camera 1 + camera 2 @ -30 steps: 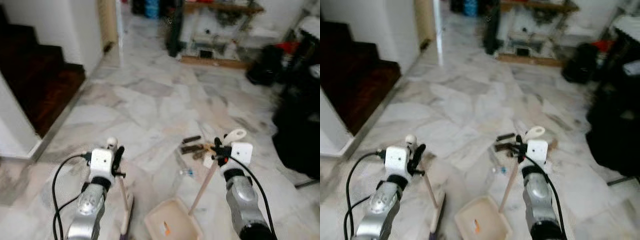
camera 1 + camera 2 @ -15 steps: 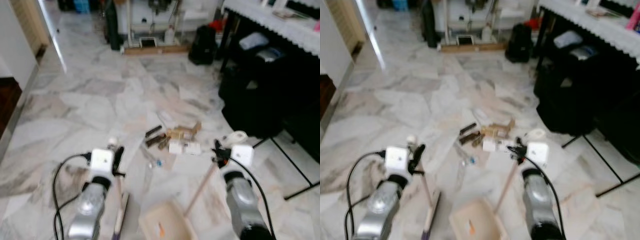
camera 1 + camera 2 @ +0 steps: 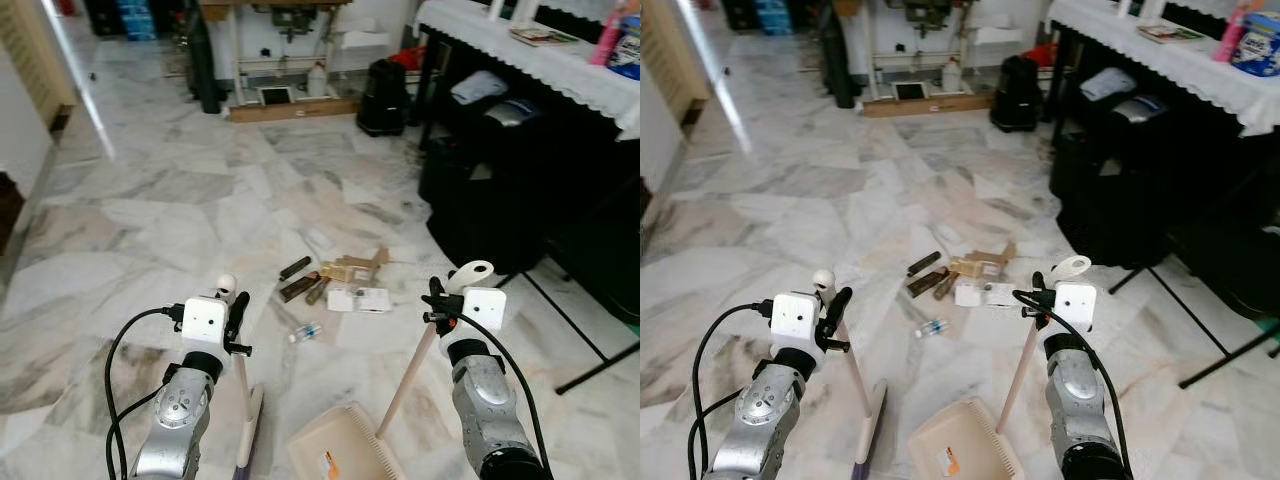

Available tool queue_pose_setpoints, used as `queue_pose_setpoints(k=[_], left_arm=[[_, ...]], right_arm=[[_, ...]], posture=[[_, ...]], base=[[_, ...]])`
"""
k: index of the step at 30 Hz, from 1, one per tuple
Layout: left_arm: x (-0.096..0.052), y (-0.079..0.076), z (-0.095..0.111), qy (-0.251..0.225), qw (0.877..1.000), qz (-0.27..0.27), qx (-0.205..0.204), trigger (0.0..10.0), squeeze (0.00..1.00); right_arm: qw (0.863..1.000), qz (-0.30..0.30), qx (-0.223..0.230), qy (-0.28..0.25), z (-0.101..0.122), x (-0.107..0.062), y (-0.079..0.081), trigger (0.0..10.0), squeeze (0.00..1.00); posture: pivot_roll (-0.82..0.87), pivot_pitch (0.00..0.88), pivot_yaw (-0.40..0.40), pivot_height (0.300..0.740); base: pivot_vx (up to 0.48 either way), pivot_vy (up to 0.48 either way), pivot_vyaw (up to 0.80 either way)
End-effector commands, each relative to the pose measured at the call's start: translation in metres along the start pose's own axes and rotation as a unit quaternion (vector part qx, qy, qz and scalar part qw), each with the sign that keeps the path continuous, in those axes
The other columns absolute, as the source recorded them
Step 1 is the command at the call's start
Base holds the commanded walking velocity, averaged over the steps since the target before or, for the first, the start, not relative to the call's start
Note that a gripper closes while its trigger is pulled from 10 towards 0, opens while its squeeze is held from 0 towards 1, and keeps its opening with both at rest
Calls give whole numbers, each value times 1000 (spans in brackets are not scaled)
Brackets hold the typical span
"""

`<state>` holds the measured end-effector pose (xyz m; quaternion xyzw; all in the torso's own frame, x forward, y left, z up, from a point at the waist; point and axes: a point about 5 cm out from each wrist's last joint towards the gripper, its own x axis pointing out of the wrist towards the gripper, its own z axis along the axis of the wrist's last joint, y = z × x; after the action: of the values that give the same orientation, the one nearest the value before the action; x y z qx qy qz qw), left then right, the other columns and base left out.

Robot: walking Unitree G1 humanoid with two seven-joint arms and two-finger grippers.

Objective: Sweep floor

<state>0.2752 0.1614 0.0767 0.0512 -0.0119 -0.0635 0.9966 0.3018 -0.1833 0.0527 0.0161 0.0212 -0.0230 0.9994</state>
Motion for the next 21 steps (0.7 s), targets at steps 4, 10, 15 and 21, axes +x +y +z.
queue_pose_setpoints(k=[4,10,15,21], left_arm=[[2,0,7,-16,1000,0,-3,10000,0],[1,0,6,-13,1000,0,-3,10000,0],[1,0,6,-12,1000,4,-4,10000,0],[0,3,5,-12,1000,12,-2,10000,0]], right_arm=[[998,-51,-17,-15,8,4,-16,10000,0],[997,-67,-22,-18,9,5,-19,10000,0],[998,-57,-16,-20,9,4,-12,10000,0],[998,-56,-16,-20,8,3,-10,10000,0]], posture=[[27,0,-21,740],[27,0,-21,740],[27,0,-22,740],[26,0,-25,740]], base=[[0,0,0],[0,0,0],[0,0,0],[44,0,0]])
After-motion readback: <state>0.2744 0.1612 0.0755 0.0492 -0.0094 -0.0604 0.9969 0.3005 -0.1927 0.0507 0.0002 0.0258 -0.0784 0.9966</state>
